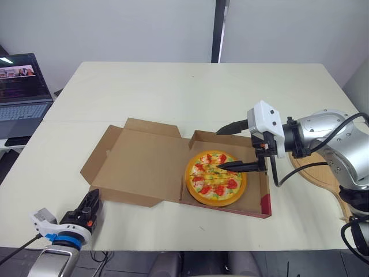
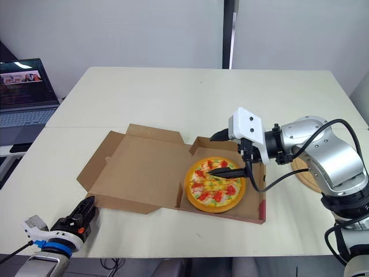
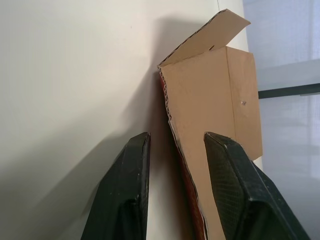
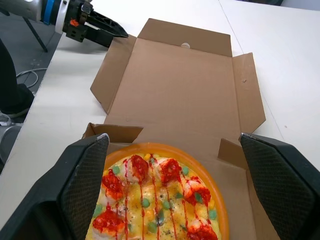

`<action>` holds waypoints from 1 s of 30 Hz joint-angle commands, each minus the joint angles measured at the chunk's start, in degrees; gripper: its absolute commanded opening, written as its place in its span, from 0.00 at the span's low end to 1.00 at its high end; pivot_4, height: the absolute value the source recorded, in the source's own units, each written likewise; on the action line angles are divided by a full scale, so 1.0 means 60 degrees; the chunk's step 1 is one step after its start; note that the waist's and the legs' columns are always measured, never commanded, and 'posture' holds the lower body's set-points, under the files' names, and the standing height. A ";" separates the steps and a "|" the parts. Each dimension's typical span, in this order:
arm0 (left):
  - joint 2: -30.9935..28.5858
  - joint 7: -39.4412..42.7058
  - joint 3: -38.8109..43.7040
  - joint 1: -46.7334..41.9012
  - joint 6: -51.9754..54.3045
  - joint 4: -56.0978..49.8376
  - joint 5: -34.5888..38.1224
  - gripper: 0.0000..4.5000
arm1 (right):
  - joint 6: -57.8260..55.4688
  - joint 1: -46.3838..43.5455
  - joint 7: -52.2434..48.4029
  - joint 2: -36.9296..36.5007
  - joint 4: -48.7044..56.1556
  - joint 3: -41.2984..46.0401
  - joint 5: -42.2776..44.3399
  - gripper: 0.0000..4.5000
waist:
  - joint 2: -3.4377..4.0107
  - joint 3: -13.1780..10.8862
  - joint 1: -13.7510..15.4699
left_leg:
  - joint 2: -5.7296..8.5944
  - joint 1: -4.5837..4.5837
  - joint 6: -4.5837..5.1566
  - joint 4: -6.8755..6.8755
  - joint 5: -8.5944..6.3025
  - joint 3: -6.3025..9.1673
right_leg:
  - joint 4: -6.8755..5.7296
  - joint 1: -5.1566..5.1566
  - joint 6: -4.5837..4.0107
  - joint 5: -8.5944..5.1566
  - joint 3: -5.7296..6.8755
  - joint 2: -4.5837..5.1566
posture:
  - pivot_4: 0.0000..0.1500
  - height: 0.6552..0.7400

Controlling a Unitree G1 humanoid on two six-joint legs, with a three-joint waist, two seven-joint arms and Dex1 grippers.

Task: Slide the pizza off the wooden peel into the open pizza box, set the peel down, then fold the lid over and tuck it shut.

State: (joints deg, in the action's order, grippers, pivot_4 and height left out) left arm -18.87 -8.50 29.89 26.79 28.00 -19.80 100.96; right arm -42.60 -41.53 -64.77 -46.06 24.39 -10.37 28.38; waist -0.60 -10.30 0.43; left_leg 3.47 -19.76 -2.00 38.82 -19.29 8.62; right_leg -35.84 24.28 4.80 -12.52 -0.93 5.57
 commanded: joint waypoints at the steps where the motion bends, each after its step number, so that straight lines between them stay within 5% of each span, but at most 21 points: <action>1: -0.0118 0.0031 0.0331 -0.0045 0.0123 0.0044 0.0011 0.39 | 0.0012 -0.0190 -0.0038 -0.0006 0.0209 0.0154 0.0170 1.00 | 0.0000 0.0000 -0.0001 | -0.0001 0.0000 -0.0001 0.0000 0.0000 0.0000 | 0.0000 0.0000 0.0000 0.0000 -0.0001 0.0000 | 1.00 1.00; 4: -0.0102 0.0027 0.0350 -0.0081 0.0265 0.0060 0.0083 0.39 | -0.0051 -0.0198 -0.0074 0.0004 0.0257 0.0225 0.0281 1.00 | 0.0000 0.0000 -0.0001 | -0.0001 0.0000 -0.0002 0.0000 -0.0001 -0.0001 | 0.0000 0.0001 0.0000 0.0000 -0.0002 0.0000 | 1.00 1.00; 11: -0.0153 0.0128 0.0363 -0.0145 0.0568 0.0140 -0.0091 0.00 | -0.0089 -0.0211 -0.0034 -0.0042 0.0300 0.0234 0.0465 1.00 | 0.0008 0.0004 -0.0003 | 0.0000 0.0001 -0.0002 0.0000 -0.0002 0.0000 | 0.0000 0.0001 0.0000 0.0000 -0.0002 0.0000 | 1.00 1.00; 30: -0.0471 0.1239 0.0681 -0.0595 0.0806 0.0065 -0.1143 0.00 | -0.0123 0.0082 0.0209 -0.0130 0.0402 0.0373 0.0447 1.00 | 0.0002 0.0001 -0.0005 | -0.0003 -0.0001 -0.0004 -0.0002 -0.0002 0.0006 | -0.0001 0.0003 0.0000 0.0000 0.0002 -0.0002 | 1.00 1.00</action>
State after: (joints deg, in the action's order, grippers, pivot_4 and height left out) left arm -20.63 -2.55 31.98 23.32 32.61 -18.36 94.19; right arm -43.75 -41.01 -63.98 -46.24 25.13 -10.31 30.57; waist -0.59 -10.30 0.40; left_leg 3.46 -19.77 -2.02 38.81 -19.30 8.64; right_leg -35.85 24.30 4.80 -12.52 -0.93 5.56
